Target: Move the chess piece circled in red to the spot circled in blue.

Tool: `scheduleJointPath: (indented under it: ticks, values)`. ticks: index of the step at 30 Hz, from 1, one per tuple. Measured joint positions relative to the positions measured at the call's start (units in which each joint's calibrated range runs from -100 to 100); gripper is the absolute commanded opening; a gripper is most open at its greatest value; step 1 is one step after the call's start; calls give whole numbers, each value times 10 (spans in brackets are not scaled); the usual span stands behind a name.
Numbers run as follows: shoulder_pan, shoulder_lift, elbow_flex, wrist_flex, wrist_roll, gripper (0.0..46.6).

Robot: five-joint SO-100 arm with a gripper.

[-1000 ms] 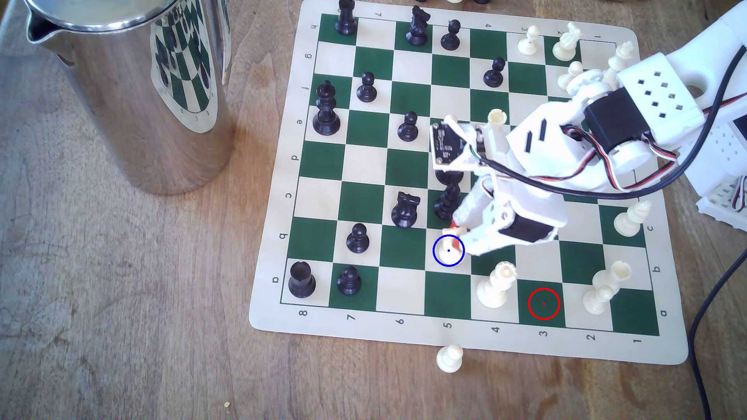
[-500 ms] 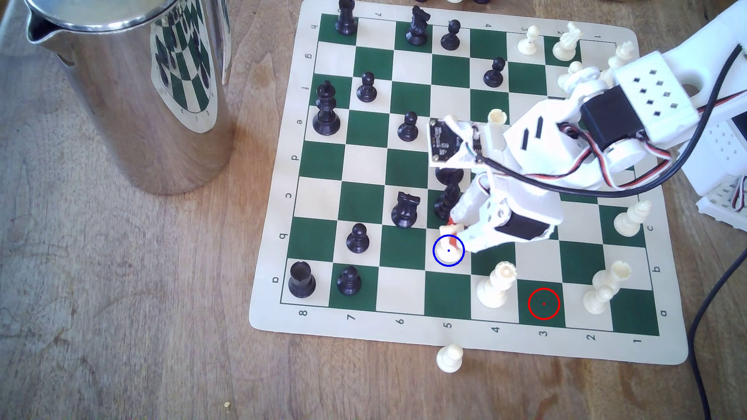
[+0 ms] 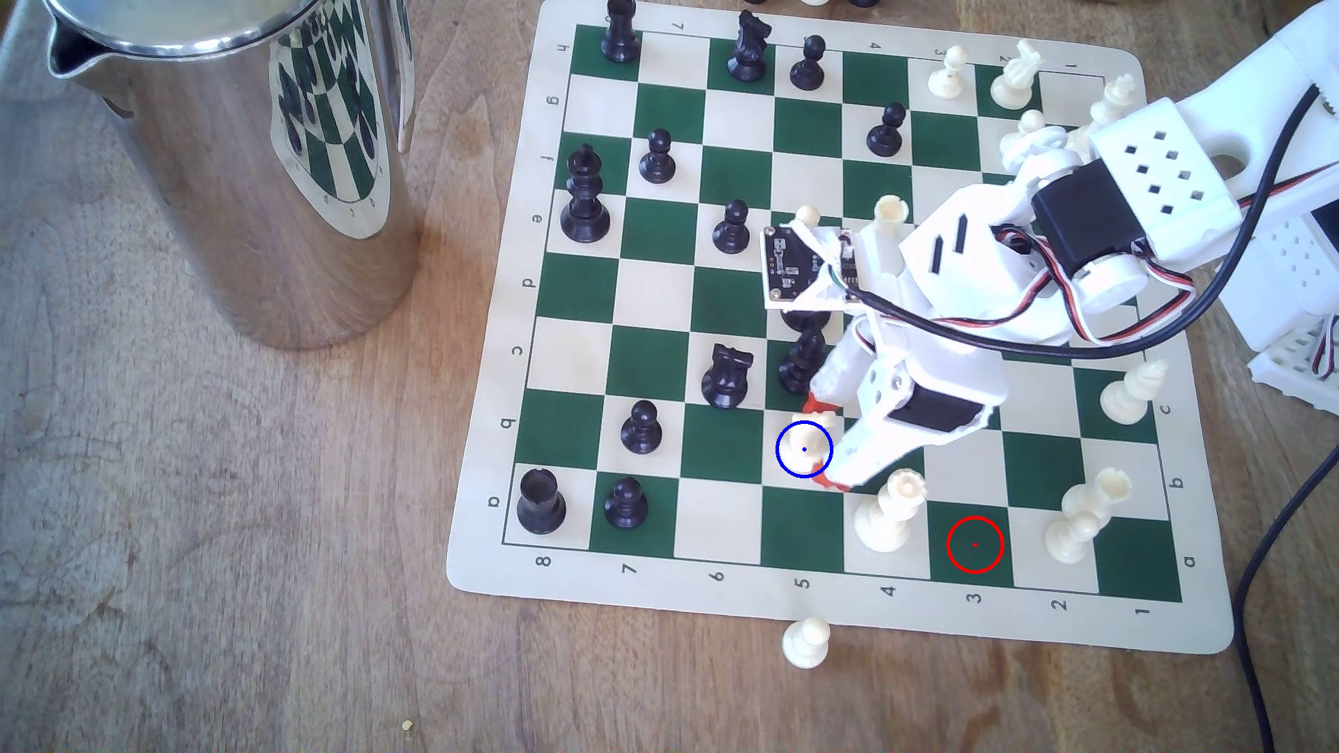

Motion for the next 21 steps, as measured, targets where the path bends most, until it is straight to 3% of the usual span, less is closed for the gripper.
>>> scheduleJointPath:
  ticks: [12,21]
  values:
    - [0,-13,0,57,7,161]
    - [15,-135,0,105,7,140]
